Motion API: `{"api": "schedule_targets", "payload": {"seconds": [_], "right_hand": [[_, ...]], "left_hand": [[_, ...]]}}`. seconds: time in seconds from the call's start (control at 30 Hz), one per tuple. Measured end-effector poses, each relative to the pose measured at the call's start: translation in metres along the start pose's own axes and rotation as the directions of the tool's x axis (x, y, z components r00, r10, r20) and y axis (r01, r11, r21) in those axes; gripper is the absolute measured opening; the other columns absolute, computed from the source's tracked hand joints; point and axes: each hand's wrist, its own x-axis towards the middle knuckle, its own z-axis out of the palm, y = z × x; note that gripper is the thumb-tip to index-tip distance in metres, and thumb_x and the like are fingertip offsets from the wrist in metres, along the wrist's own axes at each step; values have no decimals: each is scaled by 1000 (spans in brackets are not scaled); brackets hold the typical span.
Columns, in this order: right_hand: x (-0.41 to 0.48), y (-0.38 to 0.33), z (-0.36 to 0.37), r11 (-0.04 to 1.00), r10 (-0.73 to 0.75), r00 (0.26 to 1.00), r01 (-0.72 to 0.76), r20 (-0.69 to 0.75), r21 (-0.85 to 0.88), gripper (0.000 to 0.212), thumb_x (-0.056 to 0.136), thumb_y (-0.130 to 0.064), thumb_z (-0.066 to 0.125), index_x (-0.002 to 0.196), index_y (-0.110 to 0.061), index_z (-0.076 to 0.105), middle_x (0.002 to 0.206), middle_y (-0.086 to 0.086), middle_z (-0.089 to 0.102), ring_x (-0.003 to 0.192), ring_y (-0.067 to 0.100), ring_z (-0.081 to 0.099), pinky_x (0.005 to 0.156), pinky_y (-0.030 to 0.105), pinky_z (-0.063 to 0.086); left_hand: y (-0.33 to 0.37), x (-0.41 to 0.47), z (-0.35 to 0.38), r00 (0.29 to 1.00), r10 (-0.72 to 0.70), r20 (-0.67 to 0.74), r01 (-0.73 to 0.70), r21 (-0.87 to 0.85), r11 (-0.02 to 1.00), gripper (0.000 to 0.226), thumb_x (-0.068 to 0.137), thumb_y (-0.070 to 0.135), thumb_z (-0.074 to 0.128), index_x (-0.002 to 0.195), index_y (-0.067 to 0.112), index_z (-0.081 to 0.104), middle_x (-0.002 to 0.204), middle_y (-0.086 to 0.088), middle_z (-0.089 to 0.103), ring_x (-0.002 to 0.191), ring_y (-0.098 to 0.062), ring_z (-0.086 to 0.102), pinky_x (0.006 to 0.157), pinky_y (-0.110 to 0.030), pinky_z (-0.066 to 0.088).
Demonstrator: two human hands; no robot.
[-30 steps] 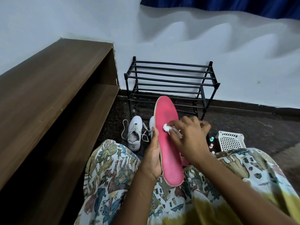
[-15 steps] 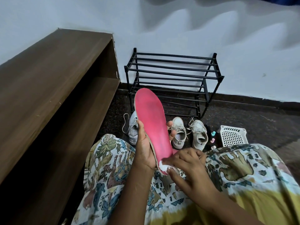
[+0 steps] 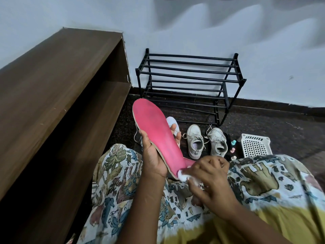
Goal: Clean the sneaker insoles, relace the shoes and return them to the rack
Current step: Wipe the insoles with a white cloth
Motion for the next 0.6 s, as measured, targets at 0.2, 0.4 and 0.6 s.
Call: {"api": "schedule_targets", "payload": {"seconds": [0.2,0.4,0.6], "right_hand": [[35,1,-11,150,534,737,-565,415,811,16,93,-6,49,94,-11,64,102,8,62,91,20,60,81,38,55],[63,25,6,-161,483,559,-699,673,697,16,92,-5,50,105,-3,60,103,16,68,89,28,65,75,41,59],[102,88,31,102,656,538,-758,529,644,17,96,1,46,86,-10,55,78,8,58,60,13,57,51,24,53]], "left_hand": [[-6,10,2,952,246,-181,-220,152,963,75,81,66,42,138,17,42,118,-7,68,105,-20,66,81,-35,57],[-26,34,-6,864,302,-403,-175,321,931,59,96,56,21,147,25,27,147,-8,40,127,-22,46,106,-40,38],[-40,54,-20,879,131,-458,-87,116,989,63,95,59,17,149,29,17,157,-5,18,143,-28,23,112,-47,23]]}}
